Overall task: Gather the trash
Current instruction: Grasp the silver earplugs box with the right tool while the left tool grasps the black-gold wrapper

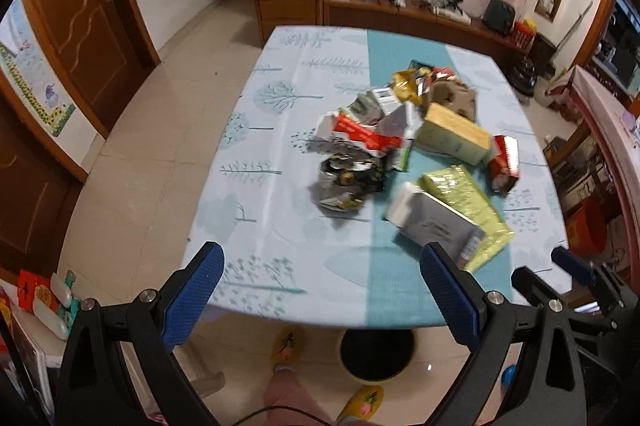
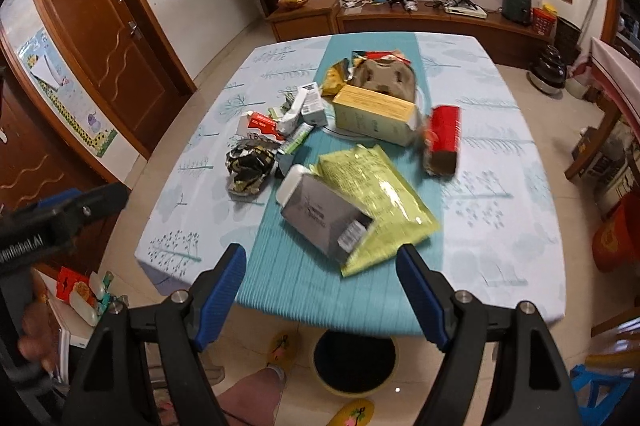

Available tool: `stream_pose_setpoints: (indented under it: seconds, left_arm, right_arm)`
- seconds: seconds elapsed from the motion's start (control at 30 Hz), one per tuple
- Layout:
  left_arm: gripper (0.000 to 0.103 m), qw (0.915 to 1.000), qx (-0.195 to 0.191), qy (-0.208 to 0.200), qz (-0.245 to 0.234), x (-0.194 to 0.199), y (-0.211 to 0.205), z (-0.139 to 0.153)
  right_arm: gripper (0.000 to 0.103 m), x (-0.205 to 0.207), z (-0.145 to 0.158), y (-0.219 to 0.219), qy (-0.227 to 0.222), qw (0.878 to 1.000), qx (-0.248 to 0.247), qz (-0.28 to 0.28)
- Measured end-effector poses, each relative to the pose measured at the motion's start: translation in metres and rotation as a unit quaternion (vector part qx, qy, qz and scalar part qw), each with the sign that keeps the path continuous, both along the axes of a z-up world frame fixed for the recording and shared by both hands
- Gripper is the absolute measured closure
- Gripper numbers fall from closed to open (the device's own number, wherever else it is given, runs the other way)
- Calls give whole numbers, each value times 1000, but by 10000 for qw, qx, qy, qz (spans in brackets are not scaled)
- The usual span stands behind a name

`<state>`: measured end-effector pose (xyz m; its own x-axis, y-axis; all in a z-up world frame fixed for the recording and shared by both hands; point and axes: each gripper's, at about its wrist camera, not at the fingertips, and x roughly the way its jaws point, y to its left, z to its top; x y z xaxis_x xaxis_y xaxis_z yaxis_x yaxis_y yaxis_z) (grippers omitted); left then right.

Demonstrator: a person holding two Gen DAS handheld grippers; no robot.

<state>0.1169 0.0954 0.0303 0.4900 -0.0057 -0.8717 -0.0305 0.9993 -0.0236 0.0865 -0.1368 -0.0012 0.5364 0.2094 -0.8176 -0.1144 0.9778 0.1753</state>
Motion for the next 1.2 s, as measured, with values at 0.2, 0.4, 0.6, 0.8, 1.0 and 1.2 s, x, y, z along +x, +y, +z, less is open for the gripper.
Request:
stream_pose_setpoints:
  seconds: [0.2,0.4,0.6,0.8,1.0,1.2]
  left_arm:
    - [5,9985,5,413,-350,51,31,-28]
    - [5,9939,51,716,-840,88,35,-62]
    - [5,9832,116,1066,-1476,116,25,-94]
    - [5,9733,137,1149,-1980,135,13,-103]
    - [5,9616,365,957,-2544,145,-6,-102]
    - [5,9539,228,1025,-2810,153,-15,-103]
  right_arm:
    - [25,49,-36,37,114,9973,-605,388]
    - [25,89,-83,58,496,9850,-1446,800]
    - [25,101,-111,74,854,9664,-1991,1381]
    - [29,103,-132,85,1017,9462,-2654,1544]
    - [31,103,-129,83,1141,9561,-2467,1091]
    - [31,99,-110,66,1152,9810,-1540,260]
